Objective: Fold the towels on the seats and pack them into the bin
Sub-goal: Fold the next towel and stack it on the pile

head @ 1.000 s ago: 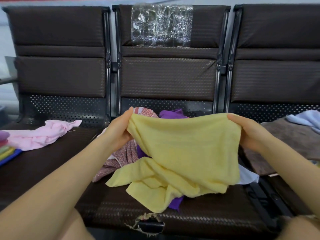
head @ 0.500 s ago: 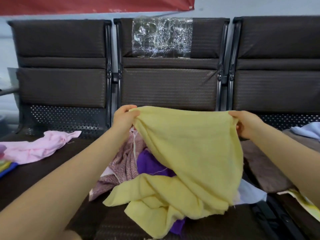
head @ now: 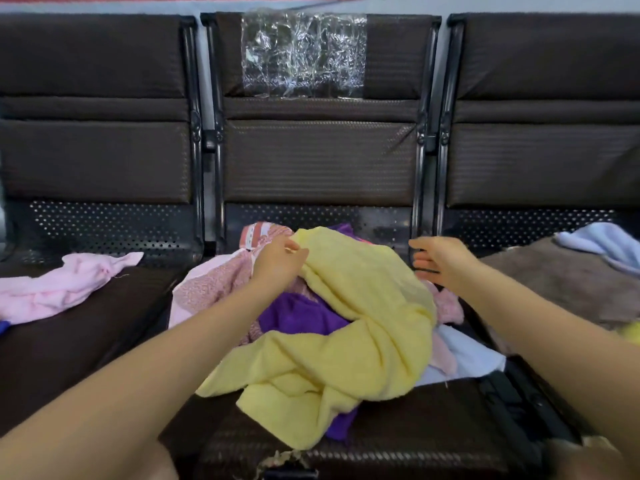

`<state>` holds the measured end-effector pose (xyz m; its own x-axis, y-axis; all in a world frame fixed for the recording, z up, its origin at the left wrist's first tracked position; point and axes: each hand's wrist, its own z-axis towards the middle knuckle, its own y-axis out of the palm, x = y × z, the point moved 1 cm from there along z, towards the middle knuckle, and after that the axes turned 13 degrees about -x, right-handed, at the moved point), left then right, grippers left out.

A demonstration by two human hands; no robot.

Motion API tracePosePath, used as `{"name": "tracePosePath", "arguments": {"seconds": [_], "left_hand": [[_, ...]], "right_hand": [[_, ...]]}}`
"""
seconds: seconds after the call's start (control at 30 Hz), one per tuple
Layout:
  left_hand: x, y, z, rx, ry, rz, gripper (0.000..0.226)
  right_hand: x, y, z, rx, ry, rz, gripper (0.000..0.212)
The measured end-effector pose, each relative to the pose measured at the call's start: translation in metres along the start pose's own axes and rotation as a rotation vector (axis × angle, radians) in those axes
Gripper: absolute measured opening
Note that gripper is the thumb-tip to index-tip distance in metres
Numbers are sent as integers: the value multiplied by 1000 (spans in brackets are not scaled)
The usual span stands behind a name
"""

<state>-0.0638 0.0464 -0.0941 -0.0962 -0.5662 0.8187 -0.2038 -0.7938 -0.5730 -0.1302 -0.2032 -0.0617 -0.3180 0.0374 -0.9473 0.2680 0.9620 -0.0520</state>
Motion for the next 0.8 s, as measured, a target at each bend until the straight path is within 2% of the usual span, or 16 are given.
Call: {"name": "tracePosePath", "arguments": {"seconds": [0.1,0.17,0.2,0.27,0.37,0.43,0.57,0.67,0.73,0.8], "left_hand": [[-11,12,-35,-175,16,-18,31],[-10,22,-49,-294,-14,178,36],[-7,26,-52,-311,-29,257,39],[0,34,-58,-321,-43,292,44],[8,45,-63,-366,-108,274,44],[10,52,-62,-401,-182,160,41],[20,55,-66,-453,-327,-285,21],[24,61,-66,-510,-341,-560,17],[28,66,-63,-557,-346,-699,14],[32,71,-60,-573,-355,-812,26]], "right_hand": [[29,-12,-26,5,82,20,13],[48,-20,-40,14,122,-3,34],[54,-20,-46,-5,141,16,37],[63,-19,-56,-50,179,110,26],[72,-11,-67,-191,256,302,45],[74,-8,-66,-269,249,318,42],[69,-6,-65,-337,175,323,25],[53,-1,-62,-394,98,307,27],[47,-1,-57,-391,54,318,37],[44,-2,-51,-371,28,352,44]]}}
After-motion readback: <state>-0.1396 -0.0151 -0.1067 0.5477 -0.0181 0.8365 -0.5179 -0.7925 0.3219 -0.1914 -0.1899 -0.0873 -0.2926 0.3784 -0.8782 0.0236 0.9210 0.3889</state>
